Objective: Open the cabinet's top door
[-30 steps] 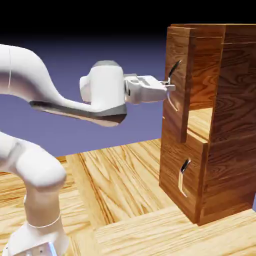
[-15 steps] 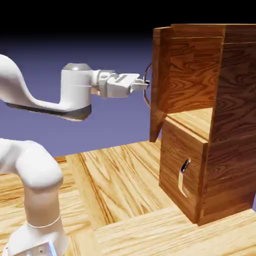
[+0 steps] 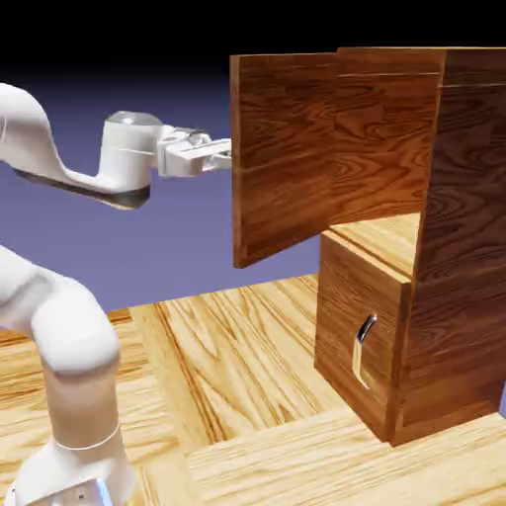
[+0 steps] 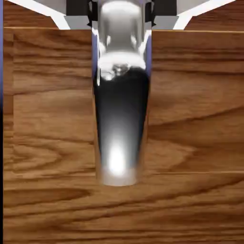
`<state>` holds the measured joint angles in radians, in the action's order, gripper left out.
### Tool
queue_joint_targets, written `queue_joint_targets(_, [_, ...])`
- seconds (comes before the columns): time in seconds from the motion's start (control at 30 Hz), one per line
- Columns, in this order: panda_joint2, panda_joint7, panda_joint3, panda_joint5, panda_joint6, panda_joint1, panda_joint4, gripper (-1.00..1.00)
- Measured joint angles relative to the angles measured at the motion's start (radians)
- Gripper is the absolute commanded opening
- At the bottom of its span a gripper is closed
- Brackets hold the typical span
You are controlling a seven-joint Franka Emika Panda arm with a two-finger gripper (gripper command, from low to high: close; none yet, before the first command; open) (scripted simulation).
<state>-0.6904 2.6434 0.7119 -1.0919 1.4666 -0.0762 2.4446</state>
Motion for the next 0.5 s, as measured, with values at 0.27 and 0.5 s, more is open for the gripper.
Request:
queue_joint_targets(0.27, [0.239,0.077,0.280,0.080,-0.344,0.210,-0.263,-1.00])
queue_joint_targets(0.5, [0.435,0.159,0.534,0.073,-0.584,0.404,-0.440,-1.00])
